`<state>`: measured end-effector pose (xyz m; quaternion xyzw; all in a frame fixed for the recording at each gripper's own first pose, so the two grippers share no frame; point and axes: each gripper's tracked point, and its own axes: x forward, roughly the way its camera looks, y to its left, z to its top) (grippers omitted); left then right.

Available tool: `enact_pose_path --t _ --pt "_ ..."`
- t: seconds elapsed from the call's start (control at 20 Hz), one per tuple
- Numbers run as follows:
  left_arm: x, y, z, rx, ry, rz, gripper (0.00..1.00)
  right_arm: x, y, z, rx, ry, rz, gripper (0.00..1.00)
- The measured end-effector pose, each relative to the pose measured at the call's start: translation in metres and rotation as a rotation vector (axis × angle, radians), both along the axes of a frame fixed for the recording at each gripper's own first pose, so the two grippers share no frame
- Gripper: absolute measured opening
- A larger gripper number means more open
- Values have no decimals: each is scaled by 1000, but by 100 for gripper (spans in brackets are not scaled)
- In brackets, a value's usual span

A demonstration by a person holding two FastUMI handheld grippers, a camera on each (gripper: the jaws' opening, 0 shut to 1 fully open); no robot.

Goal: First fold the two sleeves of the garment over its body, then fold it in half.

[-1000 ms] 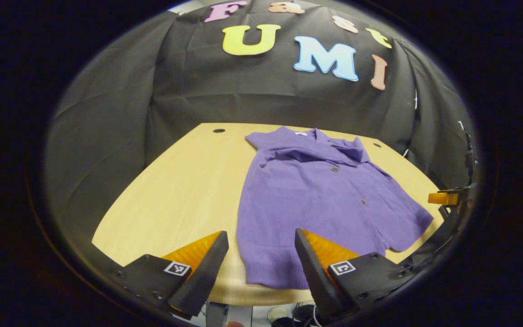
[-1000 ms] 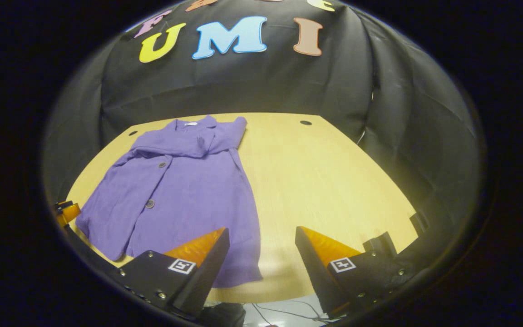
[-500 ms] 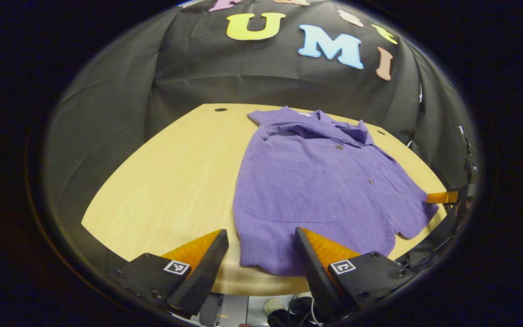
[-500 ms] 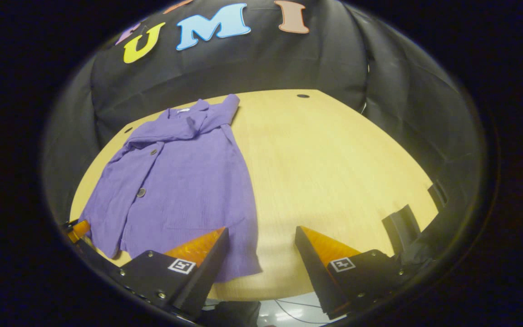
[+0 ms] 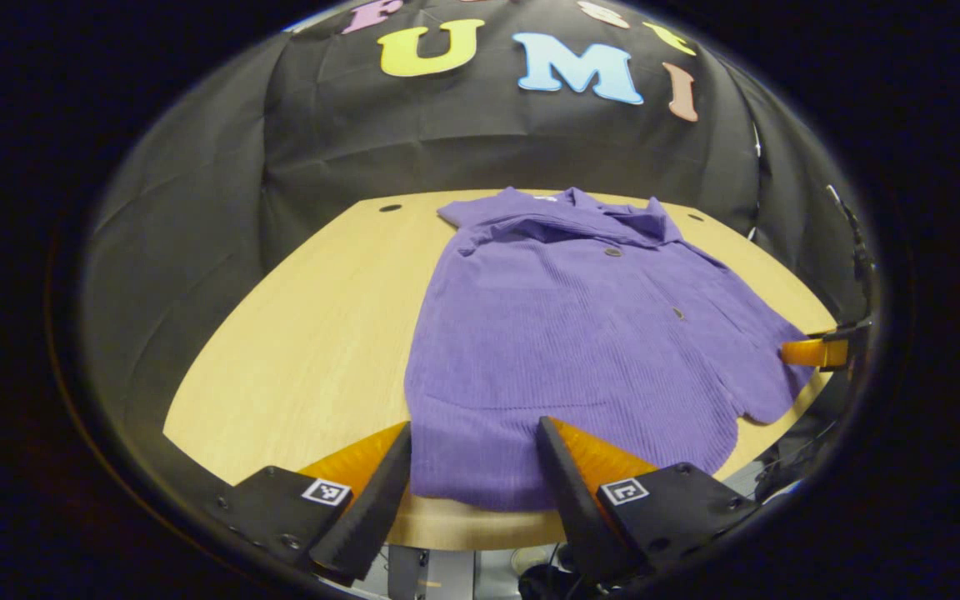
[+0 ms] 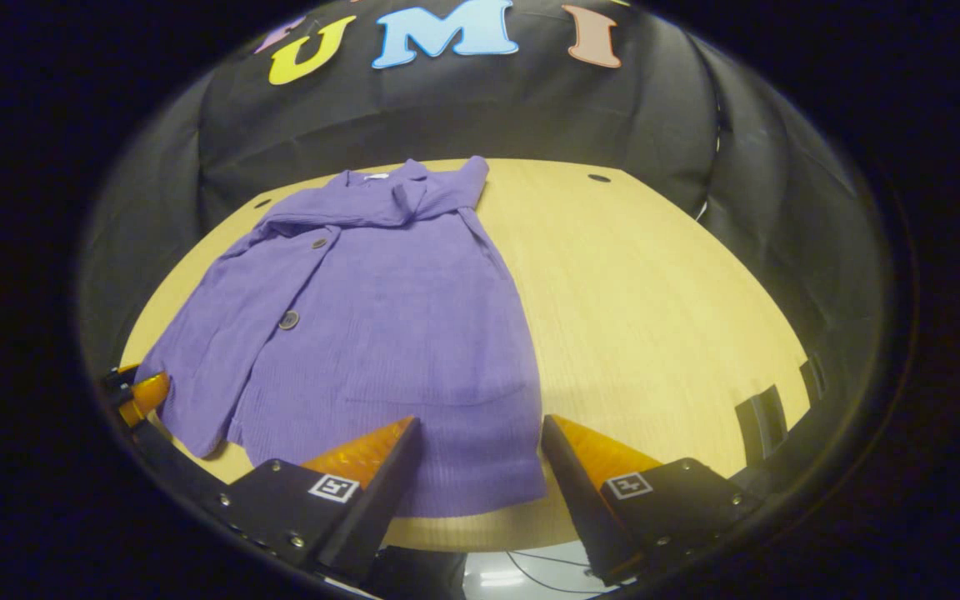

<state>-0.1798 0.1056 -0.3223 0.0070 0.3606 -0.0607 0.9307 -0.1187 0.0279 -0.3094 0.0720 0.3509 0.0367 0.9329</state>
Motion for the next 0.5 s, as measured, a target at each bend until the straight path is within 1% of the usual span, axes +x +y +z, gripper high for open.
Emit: enact_pose_path --t 0.1,0.15,0.2,0.25,0.3,0.35,0.4,0.45,0.5 --pt "2 -11 -1 1 1 -14 80 2 1 0 1 0 -6 91" --pt "4 -13 -2 -1 -3 -12 77 0 5 1 2 5 -5 91" --pt "3 -16 -1 -7 -1 -15 72 -1 7 1 -3 -1 -2 84" --pt "3 -17 0 -9 0 -14 63 0 11 2 0 0 6 80" --pt "3 -20 -1 -9 -3 -13 54 0 13 3 2 -3 7 72" --pt "3 -23 -1 -5 -1 -6 45 0 16 2 7 -1 14 68" --pt "4 -24 0 -2 -1 1 36 -1 19 3 4 -5 21 57" --pt "4 -27 0 7 4 10 27 -1 23 5 9 -6 36 48" --pt "3 -27 -1 20 12 9 20 -1 23 6 3 -8 40 37"
